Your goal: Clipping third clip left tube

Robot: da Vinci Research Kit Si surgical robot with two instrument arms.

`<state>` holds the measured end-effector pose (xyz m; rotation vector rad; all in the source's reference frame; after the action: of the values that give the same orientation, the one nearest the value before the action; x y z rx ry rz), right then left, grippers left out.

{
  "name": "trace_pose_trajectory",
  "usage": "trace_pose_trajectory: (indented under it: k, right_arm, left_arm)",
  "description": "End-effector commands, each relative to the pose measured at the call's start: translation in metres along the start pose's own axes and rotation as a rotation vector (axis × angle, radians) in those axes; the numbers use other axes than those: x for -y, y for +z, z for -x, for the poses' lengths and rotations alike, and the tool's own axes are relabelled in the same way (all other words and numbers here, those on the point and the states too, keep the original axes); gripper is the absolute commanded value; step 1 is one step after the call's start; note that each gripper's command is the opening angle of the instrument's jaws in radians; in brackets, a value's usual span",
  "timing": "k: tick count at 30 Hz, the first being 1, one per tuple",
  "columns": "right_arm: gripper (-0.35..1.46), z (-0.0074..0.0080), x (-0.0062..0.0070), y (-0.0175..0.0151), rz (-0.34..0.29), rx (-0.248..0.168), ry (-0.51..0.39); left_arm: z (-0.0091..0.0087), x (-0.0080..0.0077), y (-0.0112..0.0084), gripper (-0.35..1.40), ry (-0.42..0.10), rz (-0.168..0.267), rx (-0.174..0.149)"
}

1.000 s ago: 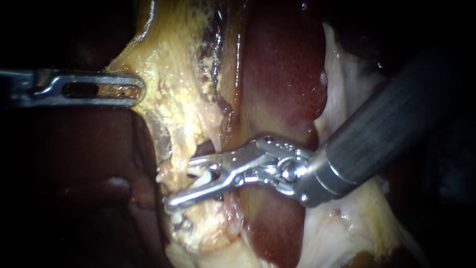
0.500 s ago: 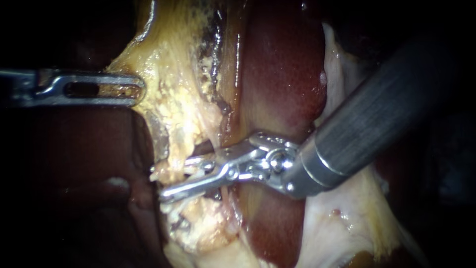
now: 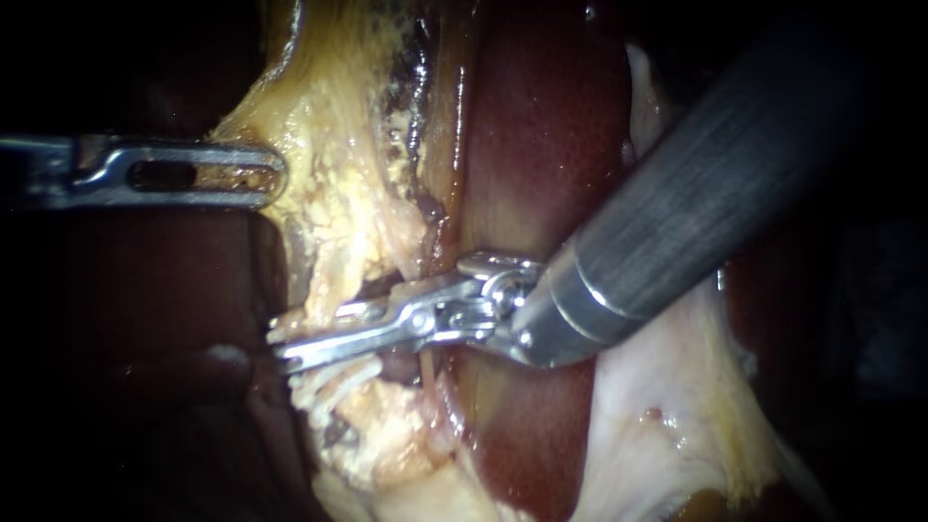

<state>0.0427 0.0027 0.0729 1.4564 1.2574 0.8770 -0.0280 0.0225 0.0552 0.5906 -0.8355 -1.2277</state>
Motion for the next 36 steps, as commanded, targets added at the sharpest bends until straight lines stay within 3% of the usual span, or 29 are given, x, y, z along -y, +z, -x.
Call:
trace_pose_trajectory:
  k: [1, 8, 17, 18, 21, 24, 36]
  right_arm:
    - [0.58, -0.0005, 0.0000, -0.0003, 0.008, -0.008, 0.007]
    - [0.49, -0.0028, -0.0007, -0.0026, 0.047, -0.041, 0.059]
    - [0.37, -0.0032, -0.0014, -0.0034, 0.062, -0.051, 0.097]
    - [0.29, -0.0032, -0.0014, -0.0034, 0.062, -0.051, 0.097]
    - [-0.35, -0.0031, -0.0014, -0.0036, 0.052, -0.030, 0.091]
    - [-0.35, -0.0030, -0.0016, -0.0038, 0.041, -0.007, 0.069]
    - [-0.35, -0.0029, -0.0023, -0.0046, 0.051, -0.017, 0.067]
  left_arm:
    - [0.0000, 0.0000, 0.0000, -0.35, 0.000, 0.000, 0.000]
    - [0.0000, 0.0000, -0.0001, -0.35, 0.000, 0.000, 0.000]
    - [0.0000, -0.0001, -0.0001, -0.35, 0.000, 0.000, 0.000]
    - [0.0000, -0.0001, -0.0001, -0.35, 0.000, 0.000, 0.000]
    - [0.0000, -0.0001, -0.0001, -0.35, 0.000, 0.000, 0.000]
    - [0.0000, -0.0001, -0.0002, -0.35, 0.000, -0.001, -0.001]
    - [-0.0001, -0.0001, -0.0003, -0.35, 0.001, -0.001, -0.001]
